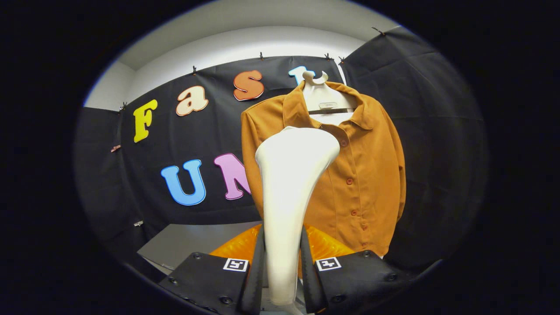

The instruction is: Iron the clothes twice with a garment steamer, once on the left side and once on the right side.

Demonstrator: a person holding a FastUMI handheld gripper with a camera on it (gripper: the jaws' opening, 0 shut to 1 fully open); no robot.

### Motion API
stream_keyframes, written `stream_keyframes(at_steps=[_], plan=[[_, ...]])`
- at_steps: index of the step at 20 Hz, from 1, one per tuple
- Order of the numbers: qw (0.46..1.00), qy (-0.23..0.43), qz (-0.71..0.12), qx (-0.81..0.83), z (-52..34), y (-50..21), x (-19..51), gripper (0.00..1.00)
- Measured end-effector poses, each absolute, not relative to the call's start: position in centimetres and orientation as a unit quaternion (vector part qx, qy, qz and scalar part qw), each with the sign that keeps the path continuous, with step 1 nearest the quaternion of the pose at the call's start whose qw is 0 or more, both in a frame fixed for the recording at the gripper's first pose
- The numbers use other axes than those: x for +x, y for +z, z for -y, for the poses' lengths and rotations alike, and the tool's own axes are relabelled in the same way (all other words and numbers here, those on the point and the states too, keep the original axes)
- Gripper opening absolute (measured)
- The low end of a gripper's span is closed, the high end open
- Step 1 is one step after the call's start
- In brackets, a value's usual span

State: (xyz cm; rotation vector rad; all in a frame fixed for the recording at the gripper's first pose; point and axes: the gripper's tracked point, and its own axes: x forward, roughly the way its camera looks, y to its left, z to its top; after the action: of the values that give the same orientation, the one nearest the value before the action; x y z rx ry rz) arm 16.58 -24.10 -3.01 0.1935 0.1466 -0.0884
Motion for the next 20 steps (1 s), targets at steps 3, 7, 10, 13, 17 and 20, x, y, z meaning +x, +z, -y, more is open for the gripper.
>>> stream_keyframes(at_steps=[3,7,10,13,17,20], plan=[[0.991,-0.02,-0.077,0.106,25.5,-3.4,19.1,0.42],[0.99,0.001,-0.09,0.11,26.6,-4.2,21.9,0.42],[0.988,0.007,-0.101,0.114,27.4,-5.2,23.3,0.42],[0.986,0.016,-0.116,0.115,27.8,-6.8,24.0,0.41],[0.982,0.013,-0.149,0.119,28.4,-9.8,24.5,0.42],[0.976,0.007,-0.177,0.125,28.8,-12.6,24.0,0.42]])
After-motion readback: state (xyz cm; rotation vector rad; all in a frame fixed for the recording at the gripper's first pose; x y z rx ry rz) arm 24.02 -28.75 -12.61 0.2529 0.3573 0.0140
